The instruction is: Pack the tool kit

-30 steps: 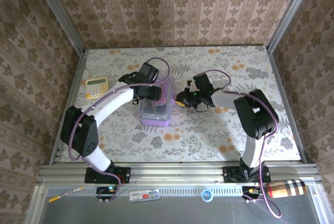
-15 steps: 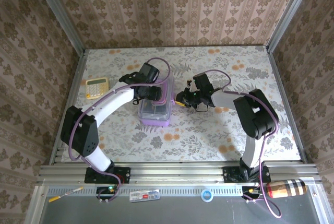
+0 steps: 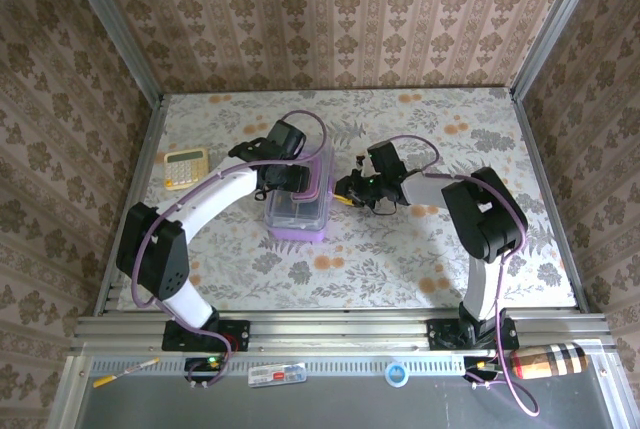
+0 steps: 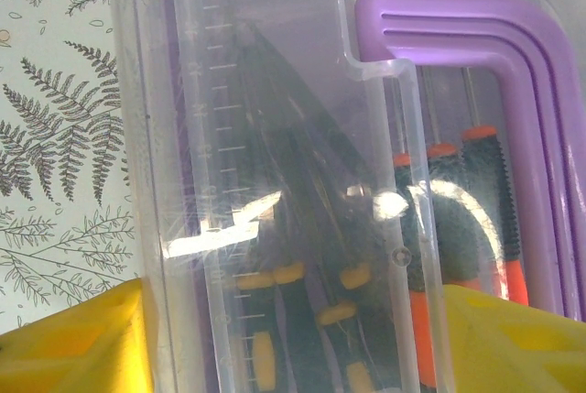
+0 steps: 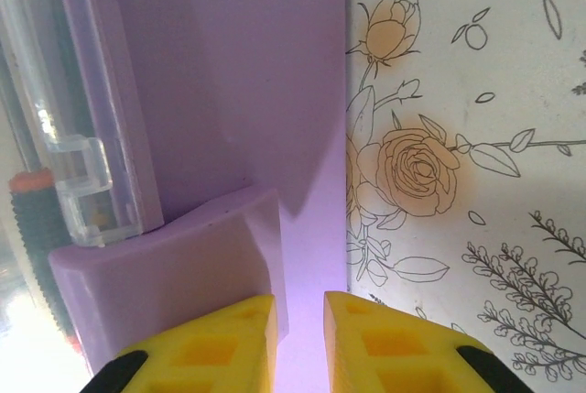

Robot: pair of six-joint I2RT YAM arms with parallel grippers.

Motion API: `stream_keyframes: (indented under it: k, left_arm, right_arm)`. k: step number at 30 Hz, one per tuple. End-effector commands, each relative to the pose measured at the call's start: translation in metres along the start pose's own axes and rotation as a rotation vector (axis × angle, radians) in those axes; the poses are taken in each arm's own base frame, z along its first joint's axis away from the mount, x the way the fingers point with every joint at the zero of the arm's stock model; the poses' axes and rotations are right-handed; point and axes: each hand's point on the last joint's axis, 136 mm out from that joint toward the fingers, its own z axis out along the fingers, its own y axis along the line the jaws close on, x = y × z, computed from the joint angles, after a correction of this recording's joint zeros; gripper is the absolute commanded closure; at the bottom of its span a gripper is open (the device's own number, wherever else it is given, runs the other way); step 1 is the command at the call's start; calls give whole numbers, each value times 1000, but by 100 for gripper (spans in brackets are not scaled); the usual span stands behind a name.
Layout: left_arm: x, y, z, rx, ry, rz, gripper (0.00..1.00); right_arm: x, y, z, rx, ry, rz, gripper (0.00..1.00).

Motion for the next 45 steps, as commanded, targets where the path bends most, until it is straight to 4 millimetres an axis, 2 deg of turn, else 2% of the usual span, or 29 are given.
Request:
stream_keyframes:
  k: [1, 8, 11, 14, 16, 21, 26, 31, 35, 38, 45]
  left_arm:
    - [91, -31, 49, 104, 338, 26, 53]
    - [89, -35, 49, 120, 332, 17, 53]
    - [83, -43, 51, 148, 320, -7, 53]
    - [71, -56, 53, 170, 295, -39, 52]
    - [61, -66, 53, 184, 273, -59, 52]
    - [41, -87, 54, 210, 231, -92, 52]
    - [21, -100, 55, 220, 173, -186, 52]
    - [2, -116, 60, 282, 123, -266, 52]
    - [-7, -125, 60, 274, 128, -242, 52]
    - [-14, -126, 52, 271, 102, -232, 51]
    - [-25, -106, 24, 238, 48, -201, 45]
  right_arm:
    - [2, 9, 14, -19, 2, -25, 77]
    - [0, 10, 7, -5, -7, -40, 77]
    - [-6, 7, -5, 11, -28, -42, 77]
    - [-15, -5, -21, 63, -56, -26, 69]
    - [-21, -19, -36, 121, -75, -10, 61]
    - [-31, -38, -74, 169, -127, 16, 59]
    - [-37, -61, -123, 234, -222, 59, 54]
    - [-33, -75, -157, 243, -293, 95, 51]
    - [-27, -80, -167, 246, -300, 101, 50]
    - [-24, -81, -171, 249, -303, 94, 50]
    - [-26, -76, -181, 256, -320, 75, 49]
